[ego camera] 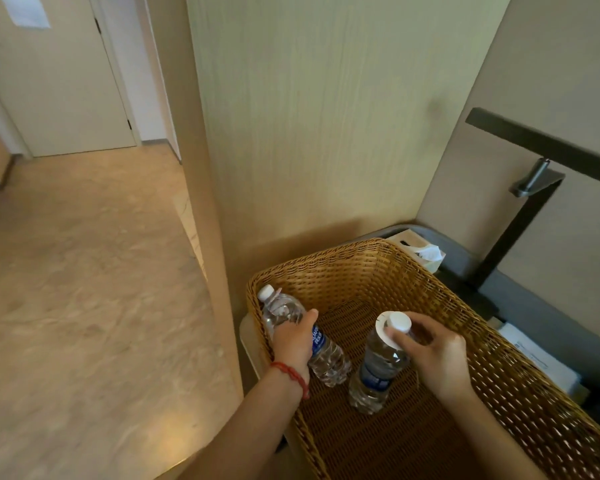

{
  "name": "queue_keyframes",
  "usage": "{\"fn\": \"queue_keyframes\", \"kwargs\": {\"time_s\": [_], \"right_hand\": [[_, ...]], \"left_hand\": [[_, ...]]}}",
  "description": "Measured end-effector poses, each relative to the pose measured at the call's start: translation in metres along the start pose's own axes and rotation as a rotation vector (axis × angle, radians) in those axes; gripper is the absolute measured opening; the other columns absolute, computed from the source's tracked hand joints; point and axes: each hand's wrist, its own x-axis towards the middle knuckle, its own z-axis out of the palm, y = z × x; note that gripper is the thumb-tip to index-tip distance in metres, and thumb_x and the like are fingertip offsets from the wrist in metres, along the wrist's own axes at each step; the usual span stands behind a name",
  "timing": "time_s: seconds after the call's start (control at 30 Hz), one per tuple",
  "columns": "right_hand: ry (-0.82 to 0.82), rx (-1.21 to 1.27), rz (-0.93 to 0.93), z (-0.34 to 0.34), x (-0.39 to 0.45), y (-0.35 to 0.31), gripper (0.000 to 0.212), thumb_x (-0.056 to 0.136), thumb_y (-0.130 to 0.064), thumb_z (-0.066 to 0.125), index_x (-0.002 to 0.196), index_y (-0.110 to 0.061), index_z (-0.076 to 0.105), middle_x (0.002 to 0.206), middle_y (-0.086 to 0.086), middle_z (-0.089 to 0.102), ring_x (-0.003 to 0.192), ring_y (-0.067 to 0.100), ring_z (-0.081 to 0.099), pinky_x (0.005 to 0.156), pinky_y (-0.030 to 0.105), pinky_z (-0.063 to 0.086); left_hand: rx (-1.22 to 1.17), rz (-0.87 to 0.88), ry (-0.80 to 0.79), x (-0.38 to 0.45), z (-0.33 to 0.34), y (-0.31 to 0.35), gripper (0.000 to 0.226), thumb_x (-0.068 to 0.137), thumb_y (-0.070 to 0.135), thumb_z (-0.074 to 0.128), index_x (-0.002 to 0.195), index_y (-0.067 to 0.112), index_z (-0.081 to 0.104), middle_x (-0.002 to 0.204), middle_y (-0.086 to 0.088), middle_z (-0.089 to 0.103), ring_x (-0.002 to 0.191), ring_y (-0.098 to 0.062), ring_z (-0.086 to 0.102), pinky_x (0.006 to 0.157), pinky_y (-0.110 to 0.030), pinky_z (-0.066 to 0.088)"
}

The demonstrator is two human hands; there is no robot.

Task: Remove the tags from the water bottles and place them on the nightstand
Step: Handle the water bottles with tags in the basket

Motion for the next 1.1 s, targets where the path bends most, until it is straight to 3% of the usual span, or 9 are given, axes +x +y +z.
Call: {"fn": "queue_keyframes", "kwargs": {"time_s": [0.07, 0.13, 0.2, 0.3, 0.47, 0.63, 0.83, 0.97, 1.1], "right_hand": [[-0.017, -0.008, -0.015, -0.001, 0.001, 0.002, 0.033, 0.073, -0.015, 0.074, 0.105, -0.010, 0.066, 0.096, -0.007, 0.063, 0.087, 0.008, 0.059, 0.071, 0.013, 0.042], [-0.023, -0.002, -0.043, -0.001, 0.002, 0.003, 0.032, 0.073, -0.013, 0.074, 0.104, -0.010, 0.066, 0.093, -0.008, 0.062, 0.083, 0.001, 0.057, 0.069, 0.011, 0.041], [-0.027, 0.004, -0.068, -0.001, 0.002, 0.004, 0.031, 0.071, -0.012, 0.075, 0.102, -0.009, 0.067, 0.091, -0.008, 0.063, 0.082, -0.006, 0.055, 0.068, 0.011, 0.041], [-0.037, 0.008, -0.085, -0.001, 0.003, 0.004, 0.032, 0.070, -0.011, 0.077, 0.101, -0.008, 0.068, 0.090, -0.006, 0.065, 0.080, 0.002, 0.060, 0.067, 0.013, 0.046], [-0.021, 0.030, -0.102, -0.001, 0.002, 0.004, 0.029, 0.069, -0.012, 0.078, 0.097, -0.012, 0.069, 0.086, -0.009, 0.064, 0.081, -0.008, 0.056, 0.065, 0.001, 0.045], [-0.017, 0.042, -0.088, -0.001, 0.003, 0.003, 0.028, 0.069, -0.012, 0.077, 0.095, -0.012, 0.069, 0.083, -0.012, 0.063, 0.080, -0.006, 0.057, 0.066, 0.010, 0.041], [0.001, 0.028, -0.060, -0.001, 0.003, 0.005, 0.028, 0.071, -0.015, 0.077, 0.097, -0.011, 0.069, 0.086, -0.008, 0.064, 0.079, -0.005, 0.056, 0.069, 0.013, 0.042], [-0.019, 0.021, -0.011, -0.001, 0.004, 0.005, 0.031, 0.073, -0.018, 0.075, 0.102, -0.013, 0.067, 0.090, -0.007, 0.064, 0.080, -0.002, 0.055, 0.082, 0.033, 0.050], [-0.023, 0.019, -0.006, -0.001, 0.004, 0.007, 0.035, 0.073, -0.018, 0.075, 0.106, -0.010, 0.066, 0.094, -0.004, 0.065, 0.084, 0.006, 0.058, 0.083, 0.035, 0.052]], "left_hand": [[-0.050, -0.014, 0.013, 0.000, 0.004, -0.004, 0.024, 0.078, 0.026, 0.069, 0.086, 0.014, 0.050, 0.088, -0.006, 0.054, 0.086, -0.027, 0.055, 0.093, -0.042, 0.045], [-0.050, -0.033, 0.025, 0.003, 0.007, -0.008, 0.041, 0.080, 0.027, 0.066, 0.113, 0.007, 0.052, 0.108, -0.012, 0.056, 0.105, -0.031, 0.054, 0.099, -0.045, 0.043], [-0.080, -0.024, 0.087, 0.007, 0.008, -0.010, 0.046, 0.083, 0.023, 0.064, 0.121, 0.002, 0.050, 0.121, -0.015, 0.055, 0.112, -0.033, 0.051, 0.100, -0.044, 0.040], [-0.220, 0.040, 0.189, 0.009, 0.012, -0.006, 0.053, 0.080, 0.011, 0.065, 0.129, 0.005, 0.045, 0.127, -0.018, 0.054, 0.113, -0.035, 0.053, 0.100, -0.047, 0.042], [-0.325, 0.038, 0.245, 0.015, 0.018, 0.003, 0.052, 0.079, 0.010, 0.067, 0.128, 0.005, 0.046, 0.127, -0.019, 0.055, 0.114, -0.035, 0.053, 0.100, -0.049, 0.042], [-0.359, -0.009, 0.249, 0.021, 0.019, 0.009, 0.059, 0.077, 0.011, 0.070, 0.129, 0.008, 0.043, 0.133, -0.018, 0.050, 0.119, -0.038, 0.048, 0.102, -0.050, 0.038], [-0.316, -0.051, 0.217, 0.022, 0.017, 0.009, 0.064, 0.075, 0.008, 0.072, 0.130, 0.009, 0.040, 0.133, -0.018, 0.048, 0.117, -0.039, 0.048, 0.094, -0.049, 0.041], [-0.256, -0.017, 0.228, 0.024, 0.015, 0.007, 0.062, 0.072, 0.008, 0.074, 0.126, 0.008, 0.044, 0.127, -0.018, 0.053, 0.113, -0.039, 0.052, 0.091, -0.048, 0.044], [-0.171, 0.028, 0.248, 0.026, 0.017, 0.005, 0.060, 0.065, 0.010, 0.079, 0.119, 0.005, 0.052, 0.122, -0.017, 0.058, 0.110, -0.037, 0.055, 0.092, -0.046, 0.046]]}}
